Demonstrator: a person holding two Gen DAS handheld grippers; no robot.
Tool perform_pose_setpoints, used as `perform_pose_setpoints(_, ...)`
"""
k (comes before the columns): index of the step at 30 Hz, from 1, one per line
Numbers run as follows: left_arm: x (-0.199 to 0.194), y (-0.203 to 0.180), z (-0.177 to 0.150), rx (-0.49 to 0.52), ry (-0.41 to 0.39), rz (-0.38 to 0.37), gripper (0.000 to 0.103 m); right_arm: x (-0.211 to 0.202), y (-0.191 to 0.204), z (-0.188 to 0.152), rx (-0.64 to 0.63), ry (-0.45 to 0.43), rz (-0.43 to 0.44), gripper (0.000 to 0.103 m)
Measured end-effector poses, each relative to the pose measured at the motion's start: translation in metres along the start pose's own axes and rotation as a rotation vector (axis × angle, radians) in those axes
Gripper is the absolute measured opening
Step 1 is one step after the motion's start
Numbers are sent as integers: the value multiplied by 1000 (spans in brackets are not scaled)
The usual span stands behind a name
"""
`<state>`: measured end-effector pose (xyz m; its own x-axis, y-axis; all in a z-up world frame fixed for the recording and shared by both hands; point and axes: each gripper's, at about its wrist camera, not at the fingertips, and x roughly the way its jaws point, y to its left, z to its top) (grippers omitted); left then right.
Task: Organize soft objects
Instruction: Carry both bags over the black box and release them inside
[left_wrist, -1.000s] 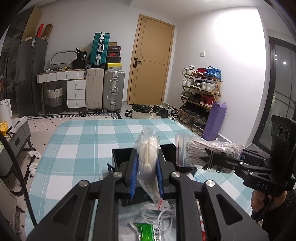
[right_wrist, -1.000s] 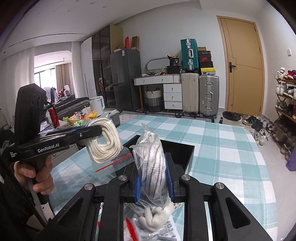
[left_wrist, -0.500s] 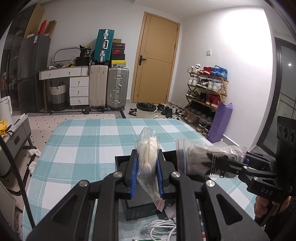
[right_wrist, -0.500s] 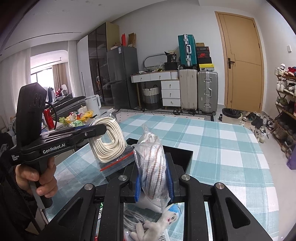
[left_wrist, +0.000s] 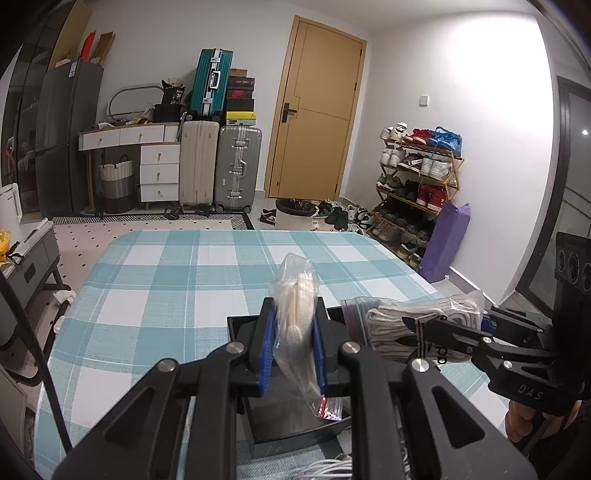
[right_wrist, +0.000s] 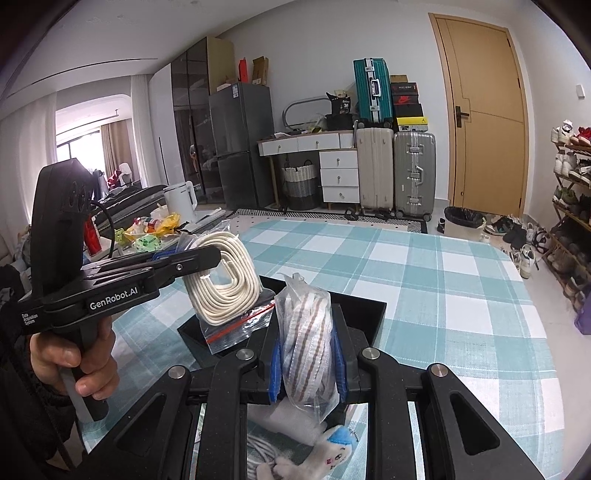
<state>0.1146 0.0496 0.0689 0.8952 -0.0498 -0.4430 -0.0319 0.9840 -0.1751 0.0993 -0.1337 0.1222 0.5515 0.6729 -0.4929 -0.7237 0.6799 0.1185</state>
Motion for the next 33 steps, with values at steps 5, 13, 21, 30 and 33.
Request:
perform_pose_setpoints(5, 9, -3, -2, 11, 17, 1, 16, 8, -2, 1, 6, 18, 5, 22)
perform_pose_setpoints(13, 23, -8, -10, 54, 50, 26, 16, 28, -6, 0, 18, 53, 22, 22)
perform_pose_setpoints(21, 35, -6, -20, 79, 102, 55, 16, 54, -9, -4, 39, 122, 35, 22)
perform_pose_setpoints(30, 45, -3, -29, 83, 153, 67, 17, 75, -10, -5, 39, 163, 43, 22)
perform_pose_setpoints(33, 47, 0, -29, 74, 164, 72, 18, 78, -12, -5, 30, 170, 25, 22)
